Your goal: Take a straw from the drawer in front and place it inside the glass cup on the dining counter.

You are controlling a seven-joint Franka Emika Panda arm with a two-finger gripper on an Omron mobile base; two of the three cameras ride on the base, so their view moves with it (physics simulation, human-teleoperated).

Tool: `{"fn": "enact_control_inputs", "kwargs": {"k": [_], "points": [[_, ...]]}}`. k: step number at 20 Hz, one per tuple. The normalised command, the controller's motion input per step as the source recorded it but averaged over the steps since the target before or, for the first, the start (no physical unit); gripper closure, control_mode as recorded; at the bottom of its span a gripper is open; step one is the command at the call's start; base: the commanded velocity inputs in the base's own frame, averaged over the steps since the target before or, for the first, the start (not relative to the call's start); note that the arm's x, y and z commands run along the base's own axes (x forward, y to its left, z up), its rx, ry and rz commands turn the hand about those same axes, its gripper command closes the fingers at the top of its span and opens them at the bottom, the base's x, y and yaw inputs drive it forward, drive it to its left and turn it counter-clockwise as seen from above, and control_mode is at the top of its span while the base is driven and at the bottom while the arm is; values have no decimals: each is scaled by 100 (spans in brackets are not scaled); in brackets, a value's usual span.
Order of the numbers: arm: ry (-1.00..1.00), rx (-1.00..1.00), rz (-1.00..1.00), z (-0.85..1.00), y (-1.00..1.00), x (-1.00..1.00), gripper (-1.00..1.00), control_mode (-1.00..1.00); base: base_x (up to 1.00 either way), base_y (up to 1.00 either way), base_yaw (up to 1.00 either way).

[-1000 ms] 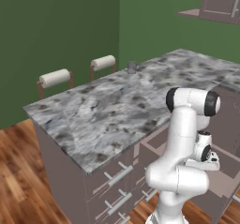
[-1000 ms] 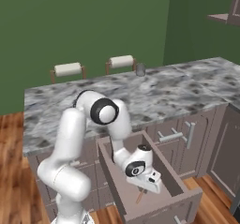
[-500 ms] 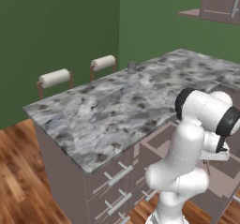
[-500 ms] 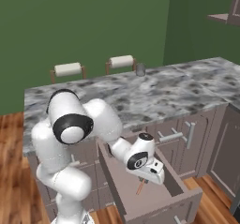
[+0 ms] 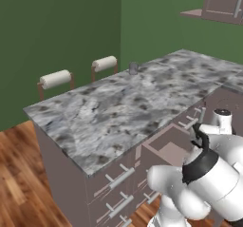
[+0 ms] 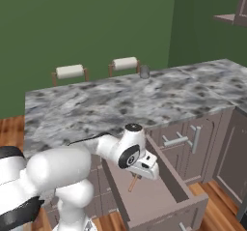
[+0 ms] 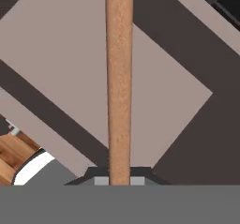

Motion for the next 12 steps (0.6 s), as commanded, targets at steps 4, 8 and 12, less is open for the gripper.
{"fn": "enact_control_inputs", "kwargs": {"k": [4, 8, 12], "points": [[0, 0, 0, 100, 15, -4, 100, -100, 0, 0, 0], [0, 0, 0, 100, 0, -8, 100, -100, 0, 0, 0], [0, 0, 0, 100, 0, -15, 100, -100, 0, 0, 0]]}}
